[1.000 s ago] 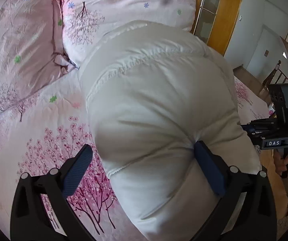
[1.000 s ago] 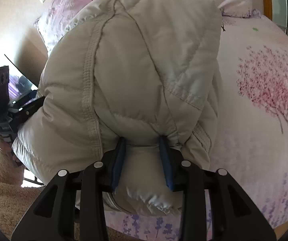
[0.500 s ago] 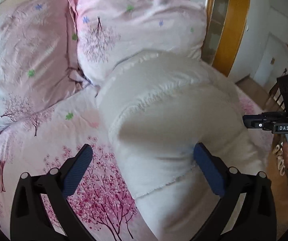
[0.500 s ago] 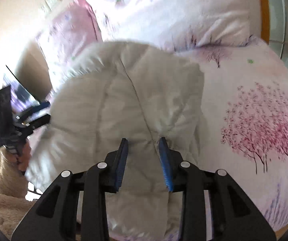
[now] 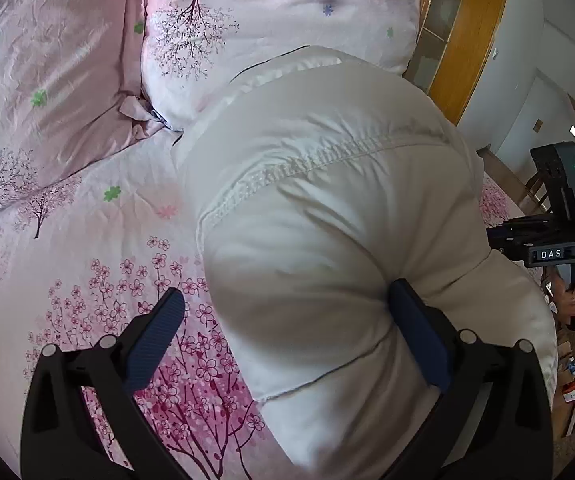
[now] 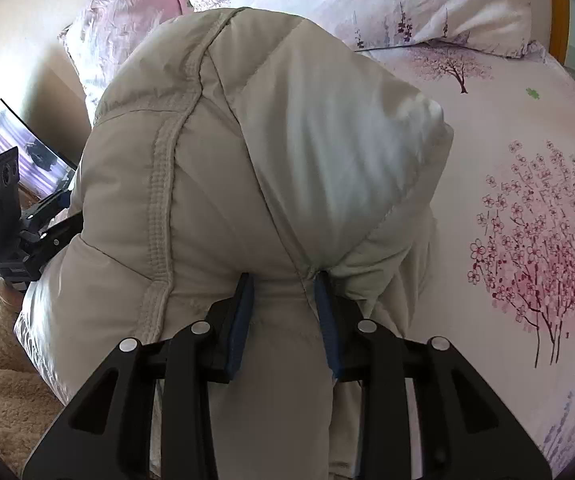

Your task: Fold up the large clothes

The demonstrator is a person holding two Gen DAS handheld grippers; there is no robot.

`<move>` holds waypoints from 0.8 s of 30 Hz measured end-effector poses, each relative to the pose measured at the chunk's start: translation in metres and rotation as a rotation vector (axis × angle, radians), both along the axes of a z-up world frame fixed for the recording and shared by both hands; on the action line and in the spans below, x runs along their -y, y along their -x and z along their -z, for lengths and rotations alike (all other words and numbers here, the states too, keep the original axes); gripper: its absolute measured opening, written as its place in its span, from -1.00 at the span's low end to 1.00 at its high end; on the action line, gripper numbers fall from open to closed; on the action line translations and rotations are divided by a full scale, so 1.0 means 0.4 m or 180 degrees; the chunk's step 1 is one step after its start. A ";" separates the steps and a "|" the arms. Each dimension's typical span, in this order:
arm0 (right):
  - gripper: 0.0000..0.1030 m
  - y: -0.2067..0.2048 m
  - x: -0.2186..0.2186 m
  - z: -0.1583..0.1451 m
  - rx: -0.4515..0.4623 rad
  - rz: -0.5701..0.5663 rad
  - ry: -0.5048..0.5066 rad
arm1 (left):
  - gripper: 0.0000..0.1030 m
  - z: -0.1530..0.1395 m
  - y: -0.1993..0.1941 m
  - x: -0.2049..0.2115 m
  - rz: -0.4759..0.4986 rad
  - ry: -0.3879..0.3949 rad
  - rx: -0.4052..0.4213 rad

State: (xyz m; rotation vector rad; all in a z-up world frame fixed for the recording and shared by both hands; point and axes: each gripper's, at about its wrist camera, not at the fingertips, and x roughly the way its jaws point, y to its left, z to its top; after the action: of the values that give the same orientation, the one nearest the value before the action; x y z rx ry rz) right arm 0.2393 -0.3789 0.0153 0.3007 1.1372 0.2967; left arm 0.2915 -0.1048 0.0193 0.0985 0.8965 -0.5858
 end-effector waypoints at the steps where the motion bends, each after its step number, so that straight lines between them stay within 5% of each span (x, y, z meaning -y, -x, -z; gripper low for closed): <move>1: -0.39 -0.004 0.000 0.003 -0.0004 -0.0006 0.0001 | 0.97 0.001 -0.001 0.001 0.0004 -0.0002 0.0008; 14: -0.34 -0.008 -0.019 -0.025 0.0046 0.0090 0.0041 | 0.96 -0.007 0.001 -0.020 -0.0064 0.0289 -0.0061; 18: 0.56 0.055 0.044 -0.083 0.0183 0.0358 -0.0418 | 0.96 -0.035 -0.008 -0.104 -0.0161 0.0713 -0.0390; 21: 0.83 0.080 0.105 -0.093 0.0217 0.0552 -0.0778 | 0.96 -0.037 -0.030 -0.163 -0.0293 0.0970 -0.0598; 24: 0.85 0.072 0.158 -0.054 0.0001 0.0775 -0.1080 | 0.96 -0.016 -0.048 -0.187 -0.0349 0.1063 -0.0804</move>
State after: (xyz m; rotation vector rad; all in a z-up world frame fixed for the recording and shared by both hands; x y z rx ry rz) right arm 0.2105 -0.4420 0.0370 0.7328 1.0352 0.2730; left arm 0.3108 -0.0300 0.0256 -0.3309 1.0286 -0.6466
